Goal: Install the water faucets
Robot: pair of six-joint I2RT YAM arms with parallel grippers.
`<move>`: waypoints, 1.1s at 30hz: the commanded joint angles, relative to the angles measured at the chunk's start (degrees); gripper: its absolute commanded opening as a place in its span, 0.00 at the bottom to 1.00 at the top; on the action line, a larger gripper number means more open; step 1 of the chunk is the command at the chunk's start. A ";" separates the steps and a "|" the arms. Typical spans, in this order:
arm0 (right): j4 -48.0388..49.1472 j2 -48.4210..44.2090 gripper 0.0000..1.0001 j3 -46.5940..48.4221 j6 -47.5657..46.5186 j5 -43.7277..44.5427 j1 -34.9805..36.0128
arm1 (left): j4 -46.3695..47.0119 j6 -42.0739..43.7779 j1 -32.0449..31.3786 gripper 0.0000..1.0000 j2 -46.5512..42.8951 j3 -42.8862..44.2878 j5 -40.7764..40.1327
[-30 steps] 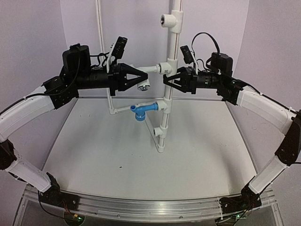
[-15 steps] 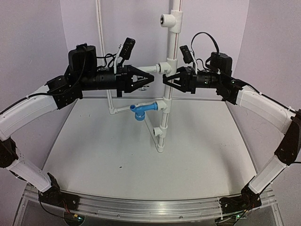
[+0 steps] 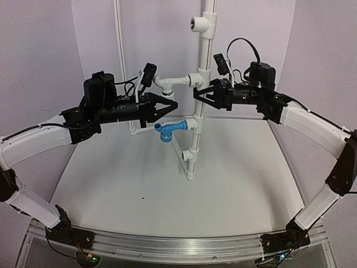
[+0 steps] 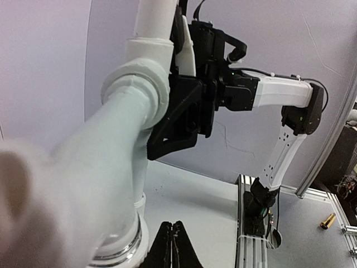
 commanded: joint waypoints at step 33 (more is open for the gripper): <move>-6.24 -0.98 0.00 -1.12 10.59 -0.12 -0.38 | 3.66 1.58 7.31 0.41 -5.64 -3.01 0.84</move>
